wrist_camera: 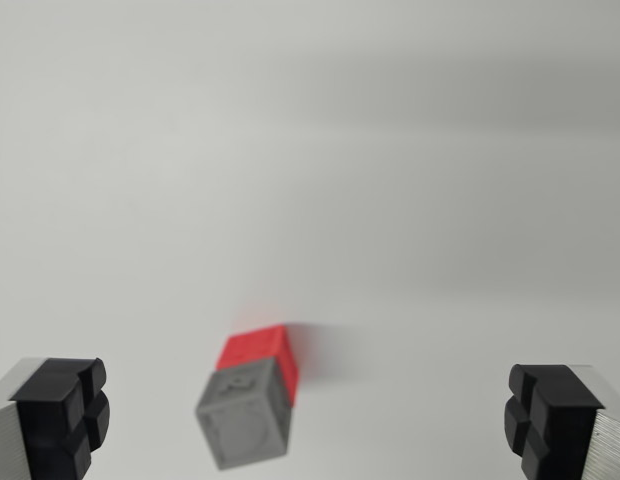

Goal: Destack cube

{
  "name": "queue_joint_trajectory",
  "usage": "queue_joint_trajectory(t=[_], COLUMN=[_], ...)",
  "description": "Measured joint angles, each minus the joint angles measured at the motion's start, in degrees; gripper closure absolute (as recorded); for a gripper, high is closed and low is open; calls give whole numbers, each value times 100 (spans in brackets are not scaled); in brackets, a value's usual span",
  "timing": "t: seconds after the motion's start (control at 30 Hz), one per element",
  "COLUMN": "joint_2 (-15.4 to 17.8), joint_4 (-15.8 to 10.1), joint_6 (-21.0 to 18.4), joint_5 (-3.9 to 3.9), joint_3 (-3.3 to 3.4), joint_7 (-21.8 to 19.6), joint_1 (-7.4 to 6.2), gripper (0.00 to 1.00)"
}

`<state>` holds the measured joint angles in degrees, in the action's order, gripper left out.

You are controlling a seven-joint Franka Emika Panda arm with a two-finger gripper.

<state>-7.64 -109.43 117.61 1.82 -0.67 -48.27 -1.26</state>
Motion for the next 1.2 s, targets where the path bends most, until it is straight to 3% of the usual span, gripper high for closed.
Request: queue_joint_trajectory(t=[0.63, 1.2], joint_2=[14, 275], joint_4=[-63, -683], joint_6=[26, 374], joint_5=[0, -3], joint_3=[0, -17], joint_7=[8, 109], joint_1=[-6, -71], gripper=[0, 0])
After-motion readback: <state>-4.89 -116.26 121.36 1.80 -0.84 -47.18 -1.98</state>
